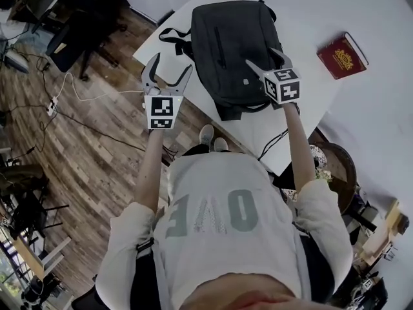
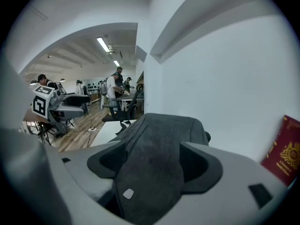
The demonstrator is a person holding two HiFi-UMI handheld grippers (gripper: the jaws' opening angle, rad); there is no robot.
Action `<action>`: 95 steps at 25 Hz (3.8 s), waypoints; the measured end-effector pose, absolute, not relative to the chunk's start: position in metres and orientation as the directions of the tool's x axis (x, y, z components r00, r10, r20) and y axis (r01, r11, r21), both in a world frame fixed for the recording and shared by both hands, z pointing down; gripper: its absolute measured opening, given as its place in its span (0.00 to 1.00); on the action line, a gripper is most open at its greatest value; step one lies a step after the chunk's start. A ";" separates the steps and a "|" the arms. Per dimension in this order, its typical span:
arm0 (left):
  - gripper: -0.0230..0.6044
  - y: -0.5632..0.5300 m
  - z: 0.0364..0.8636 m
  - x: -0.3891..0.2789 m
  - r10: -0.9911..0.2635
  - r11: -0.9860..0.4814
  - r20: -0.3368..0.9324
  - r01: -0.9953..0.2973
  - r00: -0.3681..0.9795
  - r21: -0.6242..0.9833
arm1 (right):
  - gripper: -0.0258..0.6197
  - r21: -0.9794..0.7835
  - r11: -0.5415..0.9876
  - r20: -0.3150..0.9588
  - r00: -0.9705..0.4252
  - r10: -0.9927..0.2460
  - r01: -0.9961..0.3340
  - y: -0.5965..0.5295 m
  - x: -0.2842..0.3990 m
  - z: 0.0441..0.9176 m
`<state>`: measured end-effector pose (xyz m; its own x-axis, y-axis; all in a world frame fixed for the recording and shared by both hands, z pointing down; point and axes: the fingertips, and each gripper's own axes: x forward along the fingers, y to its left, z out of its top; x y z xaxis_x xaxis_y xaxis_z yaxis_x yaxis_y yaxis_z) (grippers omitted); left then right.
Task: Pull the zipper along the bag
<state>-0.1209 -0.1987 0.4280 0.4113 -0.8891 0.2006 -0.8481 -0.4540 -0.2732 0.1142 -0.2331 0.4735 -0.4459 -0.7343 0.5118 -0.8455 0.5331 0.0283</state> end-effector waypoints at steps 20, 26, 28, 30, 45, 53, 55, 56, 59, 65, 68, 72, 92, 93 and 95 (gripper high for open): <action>0.62 -0.267 0.541 -0.110 -0.662 -0.750 0.533 -0.452 0.527 -0.483 | 0.61 0.112 0.627 0.796 -0.308 -0.521 -0.771 -0.268 0.094 0.593; 0.62 -0.277 0.575 -0.096 -0.567 -0.814 0.658 -0.214 0.495 -0.540 | 0.61 0.110 0.632 0.789 -0.319 -0.525 -0.767 -0.269 0.095 0.596; 0.62 -0.288 0.573 -0.095 -0.579 -0.801 0.654 -0.189 0.487 -0.568 | 0.61 0.108 0.634 0.787 -0.324 -0.526 -0.766 -0.270 0.095 0.595; 0.62 -0.297 0.573 -0.093 -0.582 -0.794 0.657 -0.159 0.480 -0.587 | 0.61 0.106 0.633 0.784 -0.327 -0.527 -0.767 -0.270 0.095 0.595; 0.61 -0.300 0.590 -0.089 -0.557 -0.788 0.664 -0.063 0.499 -0.613 | 0.61 0.108 0.626 0.771 -0.332 -0.543 -0.772 -0.272 0.098 0.598; 0.60 -0.308 0.594 -0.089 -0.573 -0.787 0.653 -0.109 0.495 -0.607 | 0.61 0.110 0.627 0.768 -0.334 -0.546 -0.771 -0.272 0.096 0.597; 0.59 -0.308 0.593 -0.088 -0.568 -0.795 0.649 -0.132 0.506 -0.593 | 0.61 0.109 0.626 0.767 -0.336 -0.547 -0.772 -0.272 0.097 0.596; 0.59 -0.309 0.592 -0.088 -0.567 -0.799 0.643 -0.154 0.515 -0.581 | 0.61 0.108 0.626 0.766 -0.337 -0.547 -0.772 -0.272 0.097 0.596; 0.59 -0.311 0.588 -0.087 -0.564 -0.804 0.632 -0.181 0.532 -0.566 | 0.61 0.106 0.627 0.764 -0.340 -0.549 -0.772 -0.272 0.097 0.596; 0.31 -0.297 0.603 -0.082 -0.483 -0.857 0.681 -0.136 0.550 -0.498 | 0.61 0.108 0.625 0.761 -0.341 -0.552 -0.773 -0.271 0.094 0.595; 0.22 -0.290 0.610 -0.081 -0.429 -0.892 0.694 -0.152 0.578 -0.425 | 0.61 0.109 0.626 0.759 -0.342 -0.554 -0.772 -0.271 0.094 0.595; 0.14 -0.286 0.613 -0.079 -0.391 -0.901 0.706 -0.089 0.590 -0.424 | 0.61 0.109 0.626 0.756 -0.344 -0.556 -0.772 -0.272 0.093 0.595; 0.08 -0.281 0.613 -0.084 -0.383 -0.901 0.835 0.039 0.394 -0.432 | 0.61 0.100 0.621 0.746 -0.354 -0.564 -0.777 -0.274 0.098 0.598; 0.08 -0.279 0.612 -0.085 -0.370 -0.912 0.839 0.017 0.399 -0.410 | 0.61 0.101 0.621 0.745 -0.355 -0.565 -0.777 -0.274 0.099 0.598; 0.08 -0.277 0.609 -0.085 -0.353 -0.927 0.839 -0.036 0.413 -0.372 | 0.61 0.102 0.621 0.743 -0.356 -0.567 -0.777 -0.273 0.099 0.597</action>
